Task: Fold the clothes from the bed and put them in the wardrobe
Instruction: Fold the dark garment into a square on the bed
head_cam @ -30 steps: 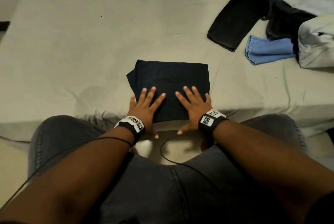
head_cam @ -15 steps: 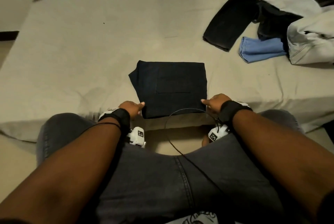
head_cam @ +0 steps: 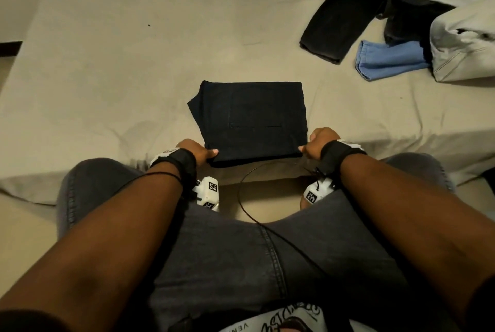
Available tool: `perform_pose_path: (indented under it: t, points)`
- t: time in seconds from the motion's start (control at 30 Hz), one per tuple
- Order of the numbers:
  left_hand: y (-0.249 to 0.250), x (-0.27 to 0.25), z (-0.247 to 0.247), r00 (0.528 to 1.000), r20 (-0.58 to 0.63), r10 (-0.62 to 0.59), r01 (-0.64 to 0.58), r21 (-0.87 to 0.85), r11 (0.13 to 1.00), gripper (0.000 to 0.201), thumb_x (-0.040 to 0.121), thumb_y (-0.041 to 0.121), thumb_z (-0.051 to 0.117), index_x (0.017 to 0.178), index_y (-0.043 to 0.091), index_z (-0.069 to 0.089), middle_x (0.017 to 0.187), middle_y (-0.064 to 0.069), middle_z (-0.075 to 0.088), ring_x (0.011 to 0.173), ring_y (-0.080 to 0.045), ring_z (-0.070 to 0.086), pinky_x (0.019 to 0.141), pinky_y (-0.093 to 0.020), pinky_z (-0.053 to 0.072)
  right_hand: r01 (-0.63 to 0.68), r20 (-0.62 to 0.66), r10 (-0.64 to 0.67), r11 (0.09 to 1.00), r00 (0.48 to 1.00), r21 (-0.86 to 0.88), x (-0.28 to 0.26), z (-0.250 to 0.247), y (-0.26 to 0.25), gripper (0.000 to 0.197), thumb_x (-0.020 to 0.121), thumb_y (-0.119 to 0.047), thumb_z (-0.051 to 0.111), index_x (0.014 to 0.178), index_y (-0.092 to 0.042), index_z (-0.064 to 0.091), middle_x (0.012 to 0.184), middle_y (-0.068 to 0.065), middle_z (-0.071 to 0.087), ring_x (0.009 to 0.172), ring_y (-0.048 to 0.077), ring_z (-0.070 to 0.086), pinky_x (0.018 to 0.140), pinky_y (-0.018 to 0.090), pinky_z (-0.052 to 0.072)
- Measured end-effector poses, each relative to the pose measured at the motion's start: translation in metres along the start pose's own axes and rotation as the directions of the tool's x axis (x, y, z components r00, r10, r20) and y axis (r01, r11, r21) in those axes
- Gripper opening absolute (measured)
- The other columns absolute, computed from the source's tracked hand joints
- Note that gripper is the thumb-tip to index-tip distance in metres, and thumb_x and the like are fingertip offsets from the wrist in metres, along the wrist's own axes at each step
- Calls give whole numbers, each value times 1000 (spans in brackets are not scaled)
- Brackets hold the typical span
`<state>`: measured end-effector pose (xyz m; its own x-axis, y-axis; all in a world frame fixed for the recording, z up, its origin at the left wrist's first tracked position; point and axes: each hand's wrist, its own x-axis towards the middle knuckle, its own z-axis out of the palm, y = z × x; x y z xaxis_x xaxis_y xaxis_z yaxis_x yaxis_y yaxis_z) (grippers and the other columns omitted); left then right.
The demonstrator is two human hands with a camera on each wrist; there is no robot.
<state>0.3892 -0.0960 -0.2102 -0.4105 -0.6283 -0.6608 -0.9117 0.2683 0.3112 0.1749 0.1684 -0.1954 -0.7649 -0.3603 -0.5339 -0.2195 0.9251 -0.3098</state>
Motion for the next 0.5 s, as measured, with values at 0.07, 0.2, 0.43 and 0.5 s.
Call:
perform_pose_path:
  t: [0.07,0.2,0.43,0.5]
  points:
    - [-5,0,0,1000,20,-10,10,6,1000,72,83,64,71,119,2,69,121,-16,68,96,-31,62,79,-34,44,3,3,-3,1000,1000,6,1,-4,4,38,85,-35,79,66,-18,50,72,2,55,78,26,56,70,29,40]
    - [-11,1,1,994,111,22,-6,-134,991,66,82,64,71,112,5,72,110,-12,69,96,-29,65,87,-36,52,57,-10,-57,990,998,131,-1,2,5,41,80,-24,84,63,-20,46,72,7,64,73,28,63,71,33,52]
    - [-15,11,3,986,161,-28,37,-49,998,69,80,62,75,113,2,71,107,-13,71,83,-25,66,70,-31,49,-11,50,9,999,999,45,4,-3,5,38,82,-27,82,65,-18,49,68,2,53,78,27,56,71,29,42]
    - [-11,12,-2,986,163,-23,37,-79,996,73,73,66,79,110,3,72,100,-12,72,79,-26,66,64,-31,50,-9,90,4,998,996,58,9,-2,6,36,81,-30,84,66,-19,52,70,1,57,79,26,58,75,32,47]
